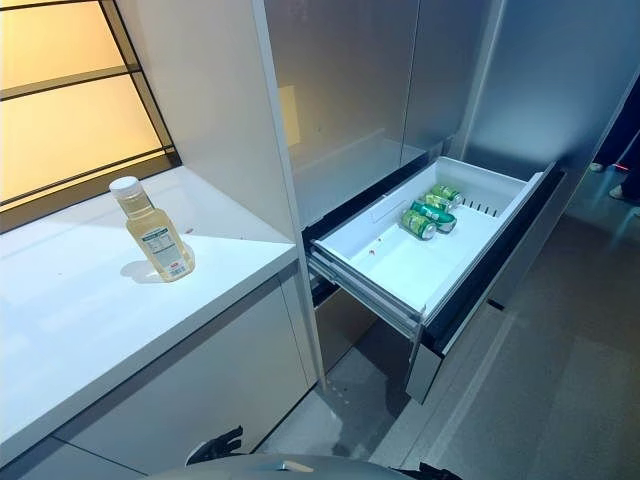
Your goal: Put drinks into fridge and close the fridge
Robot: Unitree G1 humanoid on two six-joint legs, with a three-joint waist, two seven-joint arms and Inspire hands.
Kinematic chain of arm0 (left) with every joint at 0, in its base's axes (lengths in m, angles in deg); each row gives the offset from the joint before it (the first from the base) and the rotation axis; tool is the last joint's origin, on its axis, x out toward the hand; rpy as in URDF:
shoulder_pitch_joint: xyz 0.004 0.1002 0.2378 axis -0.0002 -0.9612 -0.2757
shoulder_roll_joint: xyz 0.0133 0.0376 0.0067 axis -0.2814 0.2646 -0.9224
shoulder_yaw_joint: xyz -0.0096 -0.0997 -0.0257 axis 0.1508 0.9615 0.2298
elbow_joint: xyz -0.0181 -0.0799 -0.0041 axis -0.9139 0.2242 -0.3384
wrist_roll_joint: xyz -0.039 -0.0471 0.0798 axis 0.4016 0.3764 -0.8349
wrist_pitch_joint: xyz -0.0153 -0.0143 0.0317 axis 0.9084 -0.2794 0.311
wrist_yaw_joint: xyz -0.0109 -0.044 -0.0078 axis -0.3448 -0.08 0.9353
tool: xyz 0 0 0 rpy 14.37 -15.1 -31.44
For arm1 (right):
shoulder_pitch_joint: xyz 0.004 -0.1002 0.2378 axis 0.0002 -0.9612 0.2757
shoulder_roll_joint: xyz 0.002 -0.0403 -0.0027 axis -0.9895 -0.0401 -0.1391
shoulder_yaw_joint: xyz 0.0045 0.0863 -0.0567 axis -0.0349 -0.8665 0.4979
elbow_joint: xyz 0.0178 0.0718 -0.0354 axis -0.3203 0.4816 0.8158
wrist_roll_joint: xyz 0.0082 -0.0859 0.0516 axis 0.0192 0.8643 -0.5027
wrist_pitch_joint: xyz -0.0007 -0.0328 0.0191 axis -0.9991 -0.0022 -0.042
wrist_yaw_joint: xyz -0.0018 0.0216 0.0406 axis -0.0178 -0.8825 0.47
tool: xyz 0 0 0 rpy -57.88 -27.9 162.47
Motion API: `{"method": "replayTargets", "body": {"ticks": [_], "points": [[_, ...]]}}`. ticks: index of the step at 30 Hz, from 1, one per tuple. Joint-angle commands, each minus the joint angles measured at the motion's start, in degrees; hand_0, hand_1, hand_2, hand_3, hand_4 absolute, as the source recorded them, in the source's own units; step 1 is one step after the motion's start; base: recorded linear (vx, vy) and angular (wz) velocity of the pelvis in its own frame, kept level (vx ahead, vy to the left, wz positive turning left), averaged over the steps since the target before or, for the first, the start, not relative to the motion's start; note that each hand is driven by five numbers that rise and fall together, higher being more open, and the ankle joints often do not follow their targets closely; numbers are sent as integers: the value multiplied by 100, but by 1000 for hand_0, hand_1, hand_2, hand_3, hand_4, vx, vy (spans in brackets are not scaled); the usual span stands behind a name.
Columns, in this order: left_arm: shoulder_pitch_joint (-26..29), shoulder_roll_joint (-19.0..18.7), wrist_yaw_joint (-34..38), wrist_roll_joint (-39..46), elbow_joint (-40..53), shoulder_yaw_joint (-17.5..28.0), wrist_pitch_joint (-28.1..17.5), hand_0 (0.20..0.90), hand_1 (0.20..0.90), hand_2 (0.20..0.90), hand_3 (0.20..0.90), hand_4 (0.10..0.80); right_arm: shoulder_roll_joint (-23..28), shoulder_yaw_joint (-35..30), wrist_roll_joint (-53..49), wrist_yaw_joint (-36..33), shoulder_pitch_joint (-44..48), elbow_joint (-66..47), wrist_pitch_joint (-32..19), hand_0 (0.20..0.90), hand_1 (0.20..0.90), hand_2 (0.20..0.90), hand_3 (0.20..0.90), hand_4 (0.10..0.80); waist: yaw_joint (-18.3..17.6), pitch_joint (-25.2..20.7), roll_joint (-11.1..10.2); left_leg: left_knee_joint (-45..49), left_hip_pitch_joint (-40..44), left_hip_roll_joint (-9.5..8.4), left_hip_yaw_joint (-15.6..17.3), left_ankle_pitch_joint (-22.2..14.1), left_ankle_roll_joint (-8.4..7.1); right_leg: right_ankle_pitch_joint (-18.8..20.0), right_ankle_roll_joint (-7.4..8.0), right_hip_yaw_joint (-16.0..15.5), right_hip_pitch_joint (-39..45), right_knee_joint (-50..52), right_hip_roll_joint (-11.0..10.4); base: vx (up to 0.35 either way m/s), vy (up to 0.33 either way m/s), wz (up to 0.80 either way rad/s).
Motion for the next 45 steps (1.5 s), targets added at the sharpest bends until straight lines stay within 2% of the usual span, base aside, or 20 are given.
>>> {"method": "replayTargets", "body": {"ticks": [1,3,4,6,7,9,10,11,15,17,22,26,30,31,32,33,34,35,39,45], "points": [[778,-180,-457,28,400,-77,-91,900,900,900,900,800,-84,28,167,153,491,41,59,900,900,900,900,800,44,220,-22,38,90,-480,131,-321,386,-31,49,-126,100,144,12,-13,39,0],[838,-314,-1441,720,1117,-63,407,900,900,900,900,800,7,-12,197,170,501,-33,126,900,900,900,900,800,51,243,40,38,82,-474,134,-321,383,-34,55,-123,90,145,7,-23,51,1],[825,-431,-2301,1192,1927,-133,937,900,900,900,900,800,71,-74,225,171,490,-83,165,900,900,900,900,800,75,257,100,38,70,-477,128,-322,391,-30,61,-128,84,139,2,-21,44,2],[757,-616,-2961,1498,2492,-246,1229,900,900,900,900,800,124,-118,251,190,462,-100,170,900,900,900,900,800,89,260,142,38,62,-473,131,-322,397,-29,65,-119,73,145,4,-20,39,1],[753,-980,-3559,1912,3428,-322,1770,900,900,900,900,800,178,-148,272,195,429,-129,177,900,900,900,900,800,98,264,191,38,53,-469,131,-321,399,-27,72,-115,56,159,5,-21,35,1],[801,-1268,-3926,2309,4203,-240,2239,900,900,900,900,800,225,-155,259,223,395,-137,160,900,900,900,900,800,111,271,214,38,53,-467,124,-330,402,-30,77,-123,58,161,-1,0,0,0],[884,-1523,-4156,2767,5170,-60,2871,900,900,900,900,800,240,-179,242,225,317,-170,126,900,900,900,900,800,132,258,228,38,47,-471,108,-341,409,-32,88,-144,61,154,-14,-10,4,7],[907,-1617,-4286,2959,5643,53,3110,900,900,900,900,800,245,-187,232,226,279,-189,111,900,900,900,900,800,142,254,230,38,47,-473,96,-347,410,-32,90,-157,70,146,-21,-9,1,11],[999,-1788,-4580,4030,7178,519,3567,900,900,900,900,800,198,-217,189,168,112,-287,34,900,900,900,900,800,201,226,232,38,50,-482,31,-373,416,-33,90,-189,106,123,-45,-4,-4,13],[1065,-1787,-4680,4389,7565,679,3526,900,900,900,900,800,158,-195,153,150,57,-298,-5,900,900,900,900,800,208,205,218,38,64,-485,-1,-388,419,-39,85,-197,132,111,-48,8,-13,6],[1487,-1600,-4744,5853,8544,1205,2865,900,900,900,900,800,-9,-84,142,107,-116,-218,-194,900,900,900,900,800,191,104,144,38,88,-477,-66,-438,397,-63,84,-173,193,63,-56,14,-18,3],[1825,-1578,-4307,6322,8859,1527,1372,900,900,900,900,800,-127,2,152,59,-197,-177,-274,900,900,900,900,800,181,51,75,38,93,-470,-115,-452,367,-79,75,-170,201,55,-51,16,-23,7],[2001,-1499,-3490,5789,9035,1890,150,900,900,900,900,800,-228,75,154,9,-244,-148,-324,900,900,900,900,800,230,17,8,38,67,-455,-161,-439,333,-110,57,-236,205,55,-52,8,-17,6],[2038,-1458,-3085,5388,9062,2028,-267,900,900,900,900,800,-257,104,142,-9,-251,-132,-340,900,900,900,900,800,253,5,-14,38,60,-457,-189,-437,327,-122,46,-255,206,55,-48,-22,-12,5],[2052,-1443,-2914,5220,9057,2080,-423,900,900,900,900,800,-267,115,137,-16,-247,-128,-345,900,900,900,900,800,261,8,-25,38,31,-463,-200,-387,325,-84,41,-270,182,55,-52,-25,-9,7],[2073,-1414,-2362,4499,9028,2244,-908,900,900,900,900,800,-301,156,138,-49,-230,-117,-331,900,900,900,900,800,302,-6,-46,38,8,-463,-233,-373,315,-101,28,-310,179,55,-51,-27,-5,6],[2071,-1421,-2256,4413,9043,2266,-930,900,900,900,900,800,-307,156,141,-51,-228,-110,-328,900,900,900,900,800,312,-12,-50,38,7,-466,-247,-374,315,-106,28,-320,181,55,-51,5,-10,8],[2078,-1418,-1691,3705,9067,2333,-1149,900,900,900,900,800,-333,197,121,-78,-202,-94,-313,900,900,900,900,800,361,-21,-69,38,-8,-472,-299,-361,304,-122,24,-362,188,55,-54,4,-9,6],[2126,-1463,-750,2543,9156,2332,-1190,900,900,900,900,800,-397,293,35,-129,-110,-66,-284,900,900,900,900,800,461,-25,-111,38,-38,-487,-418,-344,311,-157,-12,-468,212,55,-52,-1,-15,20],[2204,-1662,387,1442,9107,2201,-1214,900,900,900,900,800,-411,391,24,-148,15,-49,-252,900,900,900,900,800,564,21,-111,38,-18,-496,-545,-366,303,-241,-26,-580,269,89,-48,3,-10,23]]}}
